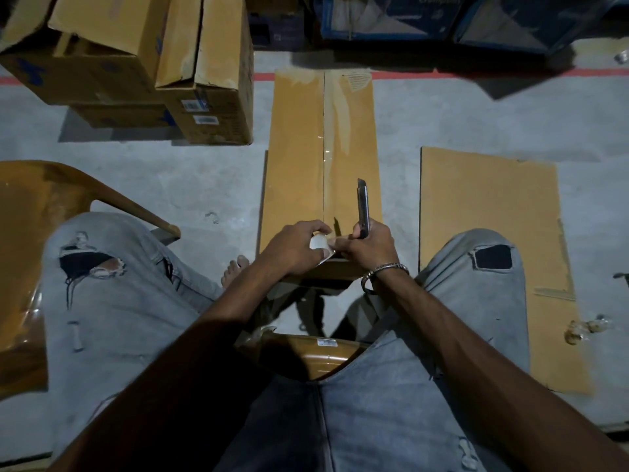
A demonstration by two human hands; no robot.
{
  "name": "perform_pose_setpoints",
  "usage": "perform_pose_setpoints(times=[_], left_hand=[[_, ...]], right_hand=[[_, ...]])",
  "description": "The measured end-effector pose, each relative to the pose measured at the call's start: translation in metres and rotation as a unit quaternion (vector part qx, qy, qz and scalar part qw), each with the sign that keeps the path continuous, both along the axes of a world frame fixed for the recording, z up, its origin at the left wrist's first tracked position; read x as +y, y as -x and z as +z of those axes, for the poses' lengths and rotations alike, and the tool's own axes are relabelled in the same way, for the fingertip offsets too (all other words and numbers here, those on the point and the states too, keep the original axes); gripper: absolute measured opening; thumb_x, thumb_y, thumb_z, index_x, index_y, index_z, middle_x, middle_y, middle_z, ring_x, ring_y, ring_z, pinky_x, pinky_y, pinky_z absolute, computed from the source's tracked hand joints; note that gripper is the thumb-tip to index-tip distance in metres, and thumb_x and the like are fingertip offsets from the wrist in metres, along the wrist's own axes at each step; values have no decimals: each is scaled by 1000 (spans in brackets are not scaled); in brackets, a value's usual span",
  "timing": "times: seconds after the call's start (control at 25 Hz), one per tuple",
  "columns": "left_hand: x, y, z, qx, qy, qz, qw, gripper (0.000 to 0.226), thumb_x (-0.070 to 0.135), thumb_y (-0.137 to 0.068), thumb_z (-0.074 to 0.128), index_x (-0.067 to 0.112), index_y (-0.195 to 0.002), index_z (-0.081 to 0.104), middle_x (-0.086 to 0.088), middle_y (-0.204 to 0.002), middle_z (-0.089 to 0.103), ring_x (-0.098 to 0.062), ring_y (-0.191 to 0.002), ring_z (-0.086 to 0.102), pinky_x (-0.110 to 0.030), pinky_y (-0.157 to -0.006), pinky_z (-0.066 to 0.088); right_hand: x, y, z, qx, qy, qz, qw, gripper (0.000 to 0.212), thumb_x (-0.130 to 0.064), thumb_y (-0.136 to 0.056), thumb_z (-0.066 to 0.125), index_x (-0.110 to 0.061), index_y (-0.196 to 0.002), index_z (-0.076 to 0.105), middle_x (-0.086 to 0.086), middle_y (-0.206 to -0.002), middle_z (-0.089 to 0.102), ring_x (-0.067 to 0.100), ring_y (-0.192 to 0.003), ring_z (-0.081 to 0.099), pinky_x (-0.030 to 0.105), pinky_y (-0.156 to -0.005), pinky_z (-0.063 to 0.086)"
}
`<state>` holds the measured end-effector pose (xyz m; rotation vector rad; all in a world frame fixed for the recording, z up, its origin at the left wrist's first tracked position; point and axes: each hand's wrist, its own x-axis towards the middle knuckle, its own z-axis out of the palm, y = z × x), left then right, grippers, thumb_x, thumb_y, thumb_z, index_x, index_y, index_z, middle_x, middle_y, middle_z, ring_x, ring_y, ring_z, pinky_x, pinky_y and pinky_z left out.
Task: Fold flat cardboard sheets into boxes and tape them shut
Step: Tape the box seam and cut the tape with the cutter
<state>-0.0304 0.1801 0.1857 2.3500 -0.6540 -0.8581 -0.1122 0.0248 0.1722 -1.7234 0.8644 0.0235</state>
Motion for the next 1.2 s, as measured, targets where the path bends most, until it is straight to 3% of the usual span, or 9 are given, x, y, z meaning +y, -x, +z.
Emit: perform_pose_setpoints(times=[0.16,0.28,0.4,0.48,0.6,0.96,1.04,1.16,1.2], left_hand=[[-2,-4,-1,8,-1,-43,999,71,47,-96,68,32,-158,36,-11,-149,57,-31,-128,57,-40,-99,50],[-2,-7,4,71,63,-54,994,49,57,-86,77,31,-125,62,2,-114,72,-18,-97,67,-36,-79,55],[5,-14,11,92,67,-85,990,33,56,-79,85,29,-93,72,10,-89,72,-15,-85,68,-30,-71,54],[22,-29,14,35,21,-118,992,43,66,-73,84,26,-84,72,9,-82,71,-13,-79,67,-33,-68,53],[63,-65,19,-33,-45,-136,989,50,69,-74,80,20,-76,73,4,-74,70,-12,-69,65,-40,-67,53],[105,-94,-11,13,-109,-135,985,62,74,-75,76,20,-59,52,10,-53,46,-7,-51,47,-31,-59,35],[106,-97,-15,-11,-118,-125,985,67,84,-65,75,20,-61,56,10,-58,47,-10,-58,52,-32,-61,37],[114,-106,-22,-78,-202,-144,966,98,100,-55,62,15,-101,77,-3,-111,75,-25,-103,68,-38,-87,54],[117,-108,-22,-88,-207,-145,963,100,104,-54,56,15,-94,76,-7,-111,75,-26,-102,68,-40,-88,55]], right_hand=[[-15,4,9,19,-120,-76,990,52,-3,-62,94,-20,-72,46,6,-66,59,30,-74,71,50,-78,64],[-32,15,17,50,-182,-130,973,48,5,-67,91,-17,-72,49,7,-70,67,29,-74,70,31,-55,60],[-37,30,16,77,-274,-159,945,35,12,-73,84,-9,-76,56,27,-97,75,34,-86,78,35,-69,66],[-49,33,10,88,-269,-212,935,27,13,-74,83,1,-90,65,30,-97,75,29,-76,78,34,-65,65],[-76,34,-3,73,-241,-304,919,50,17,-70,83,18,-115,62,30,-87,74,31,-65,77,31,-52,60],[-73,33,-20,108,-239,-342,902,36,20,-74,77,16,-106,61,33,-94,72,36,-72,77,36,-52,61],[-72,35,-26,112,-225,-323,912,31,17,-78,76,11,-104,60,28,-100,72,32,-76,74,34,-53,61],[-72,35,-31,112,-213,-332,912,26,14,-77,77,7,-92,57,23,-92,71,28,-70,69,36,-58,58],[-72,34,-34,113,-200,-328,916,25,15,-75,78,8,-89,59,24,-87,72,30,-70,71,38,-61,60]])
